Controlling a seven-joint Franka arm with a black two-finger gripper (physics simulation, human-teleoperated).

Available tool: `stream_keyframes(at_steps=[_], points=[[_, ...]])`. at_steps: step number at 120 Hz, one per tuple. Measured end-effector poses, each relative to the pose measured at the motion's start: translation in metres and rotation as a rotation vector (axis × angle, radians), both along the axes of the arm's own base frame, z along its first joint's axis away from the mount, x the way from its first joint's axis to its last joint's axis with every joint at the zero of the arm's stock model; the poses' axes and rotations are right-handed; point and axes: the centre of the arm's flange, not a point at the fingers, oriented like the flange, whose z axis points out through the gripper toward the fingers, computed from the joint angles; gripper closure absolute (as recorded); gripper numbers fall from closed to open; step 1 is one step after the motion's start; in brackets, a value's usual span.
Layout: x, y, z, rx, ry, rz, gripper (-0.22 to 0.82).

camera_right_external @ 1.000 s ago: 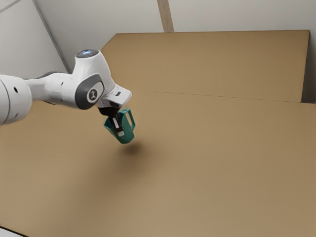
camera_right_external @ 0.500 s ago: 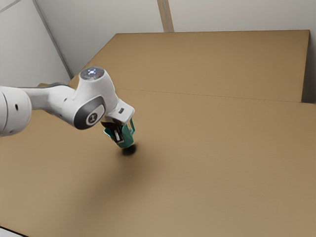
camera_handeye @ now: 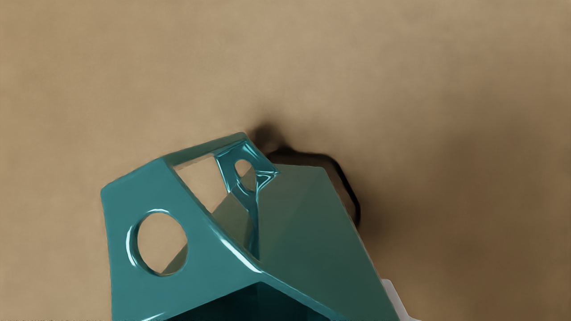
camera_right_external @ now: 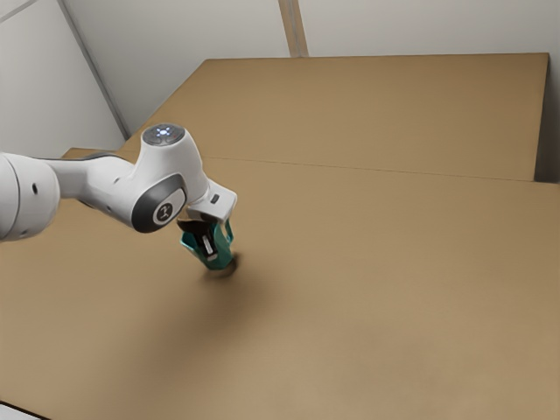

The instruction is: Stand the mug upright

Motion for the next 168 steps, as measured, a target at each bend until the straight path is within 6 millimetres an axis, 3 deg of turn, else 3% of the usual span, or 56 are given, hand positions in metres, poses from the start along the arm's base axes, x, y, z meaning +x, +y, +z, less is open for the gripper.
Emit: stream_keyframes(at_steps=[46,121,145,168], points=[[-0.001,0.003,-0.004,-0.002,0.012,0.040,0.78],[-0.001,0.001,0.000,-0.005,0.008,0.047,0.40],[0.005,-0.003,0.019,-0.009,-0.029,0.043,0.31],[0.029,-0.013,0.073,-0.046,-0.086,0.069,0.26]])
